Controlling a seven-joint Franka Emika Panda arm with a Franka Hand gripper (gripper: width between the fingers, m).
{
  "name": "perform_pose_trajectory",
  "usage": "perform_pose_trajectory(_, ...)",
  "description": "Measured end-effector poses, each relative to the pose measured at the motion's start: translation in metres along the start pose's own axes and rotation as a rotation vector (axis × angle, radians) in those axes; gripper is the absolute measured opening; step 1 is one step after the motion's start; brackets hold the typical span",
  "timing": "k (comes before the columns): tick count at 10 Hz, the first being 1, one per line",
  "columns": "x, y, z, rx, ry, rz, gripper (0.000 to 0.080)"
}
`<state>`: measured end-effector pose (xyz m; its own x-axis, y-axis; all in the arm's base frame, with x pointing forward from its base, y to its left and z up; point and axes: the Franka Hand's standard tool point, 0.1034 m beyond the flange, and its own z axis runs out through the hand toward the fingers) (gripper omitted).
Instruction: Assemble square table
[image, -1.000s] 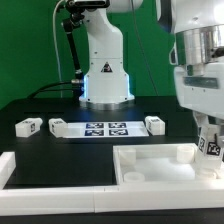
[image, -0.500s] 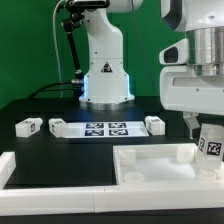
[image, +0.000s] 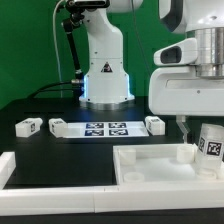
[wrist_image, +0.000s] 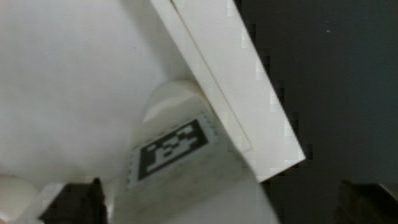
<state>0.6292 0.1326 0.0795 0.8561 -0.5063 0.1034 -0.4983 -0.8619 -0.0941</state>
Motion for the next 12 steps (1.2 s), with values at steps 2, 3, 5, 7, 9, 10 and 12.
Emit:
perform_pose_trajectory(2, 0.0, 0.0, 0.0, 0.001, -0.001, 0.014, 0.0524)
perform_pose_trajectory(3, -0.001, -0.001, 0.0, 0.007, -0.006, 0.117, 0.0388)
perform_pose_trajectory(5, -0.001, 0.005, 0.001, -0.006, -0.015, 0.216, 0.031)
perform_pose_trajectory(7, 0.006, 0.014, 0.003, 0.016, -0.028, 0.428, 0.03)
perform_pose_trajectory(9, 0.011, 0.021, 0.006, 0.031, -0.037, 0.589, 0.0296)
perform_pose_trajectory(10, 0.013, 0.024, 0.007, 0.039, -0.053, 0.72, 0.0296)
perform_pose_trajectory(12, 0.012, 0.028, 0.008, 0.061, -0.094, 1.01, 0.0296)
